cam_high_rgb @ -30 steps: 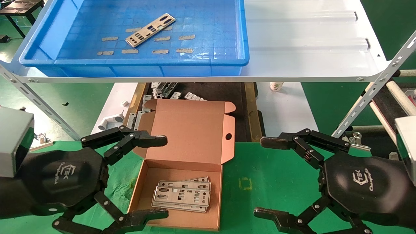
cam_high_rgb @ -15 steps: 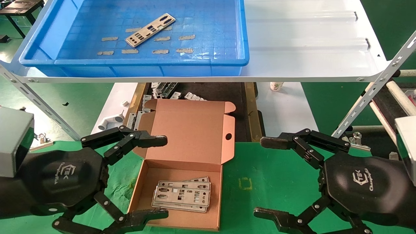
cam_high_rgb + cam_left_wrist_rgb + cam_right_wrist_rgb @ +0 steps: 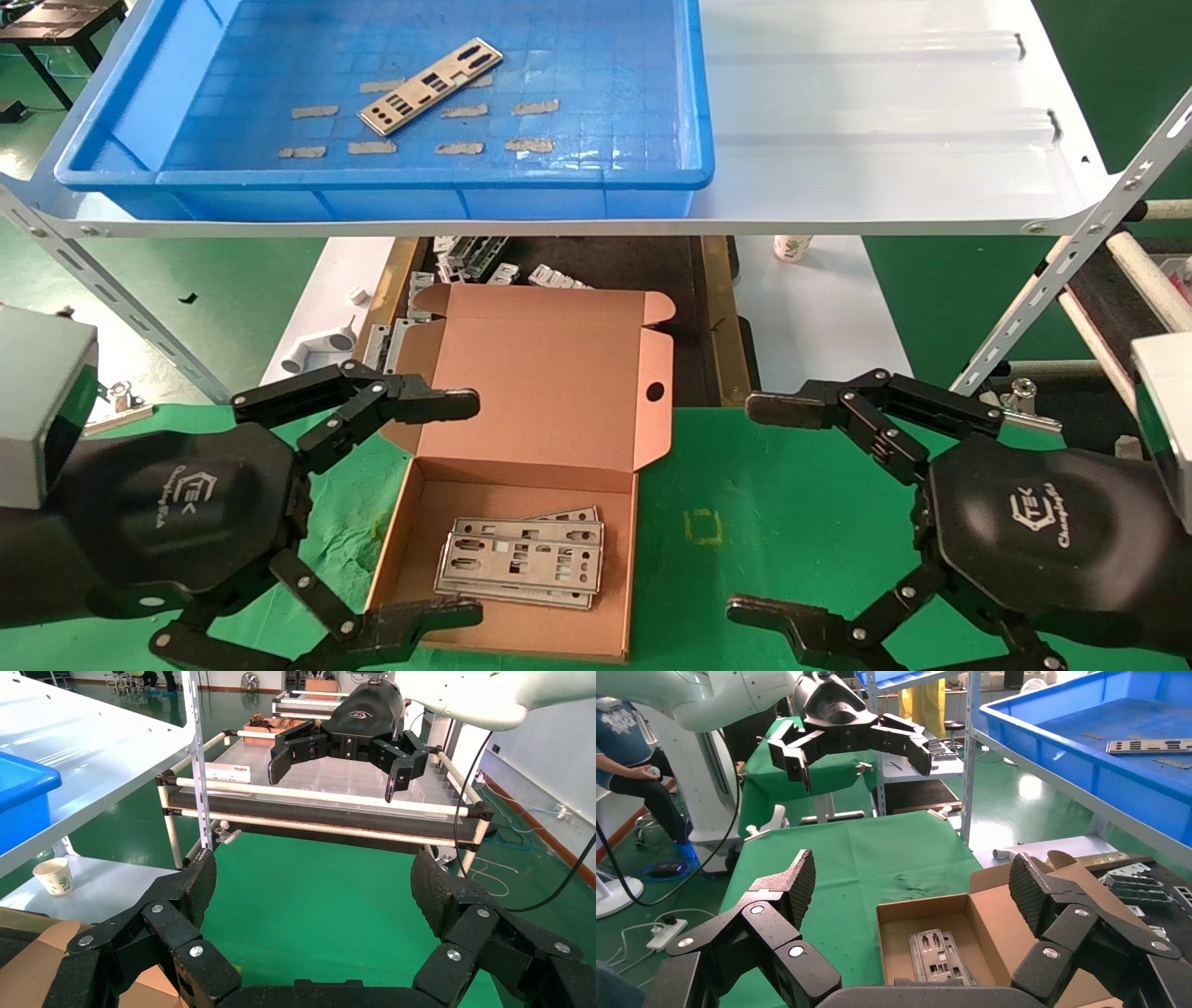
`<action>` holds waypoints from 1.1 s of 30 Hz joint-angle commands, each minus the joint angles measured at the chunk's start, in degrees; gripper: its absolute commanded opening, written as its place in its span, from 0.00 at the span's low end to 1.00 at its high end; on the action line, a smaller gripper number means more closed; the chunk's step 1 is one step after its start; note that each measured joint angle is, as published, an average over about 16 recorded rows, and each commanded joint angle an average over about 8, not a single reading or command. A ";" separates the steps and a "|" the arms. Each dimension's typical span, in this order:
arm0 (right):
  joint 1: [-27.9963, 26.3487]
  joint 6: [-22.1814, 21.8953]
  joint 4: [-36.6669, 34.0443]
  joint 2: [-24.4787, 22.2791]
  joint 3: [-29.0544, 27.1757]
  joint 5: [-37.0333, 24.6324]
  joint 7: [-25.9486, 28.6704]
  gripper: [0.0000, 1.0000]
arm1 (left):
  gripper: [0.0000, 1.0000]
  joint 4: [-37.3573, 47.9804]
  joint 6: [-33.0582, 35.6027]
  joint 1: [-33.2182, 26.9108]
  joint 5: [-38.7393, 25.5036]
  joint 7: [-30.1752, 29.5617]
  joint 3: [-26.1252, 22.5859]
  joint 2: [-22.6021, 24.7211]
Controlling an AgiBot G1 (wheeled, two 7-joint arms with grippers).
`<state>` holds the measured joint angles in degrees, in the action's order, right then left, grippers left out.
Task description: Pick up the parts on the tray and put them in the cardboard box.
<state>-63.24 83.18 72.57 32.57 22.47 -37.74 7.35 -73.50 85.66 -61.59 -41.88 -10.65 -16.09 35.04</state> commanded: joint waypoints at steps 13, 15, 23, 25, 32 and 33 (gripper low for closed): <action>0.00 0.00 0.00 0.00 0.00 0.00 0.00 1.00 | 1.00 0.00 0.00 0.00 0.00 0.00 0.00 0.00; 0.00 0.00 0.00 0.00 0.00 0.00 0.00 1.00 | 1.00 0.00 0.00 0.00 0.00 0.00 0.00 0.00; 0.00 0.00 0.00 0.00 0.00 0.00 0.00 1.00 | 1.00 0.00 0.00 0.00 0.00 0.00 0.00 0.00; 0.00 0.00 0.00 0.00 0.00 0.00 0.00 1.00 | 1.00 0.00 0.00 0.00 0.00 0.00 0.00 0.00; 0.00 0.00 0.00 0.00 0.00 0.00 0.00 1.00 | 1.00 0.00 0.00 0.00 0.00 0.00 0.00 0.00; 0.00 0.00 0.00 0.00 0.00 0.00 0.00 1.00 | 1.00 0.00 0.00 0.00 0.00 0.00 0.00 0.00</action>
<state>-63.24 83.18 72.57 32.57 22.47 -37.74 7.35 -73.50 85.66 -61.59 -41.88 -10.65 -16.09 35.04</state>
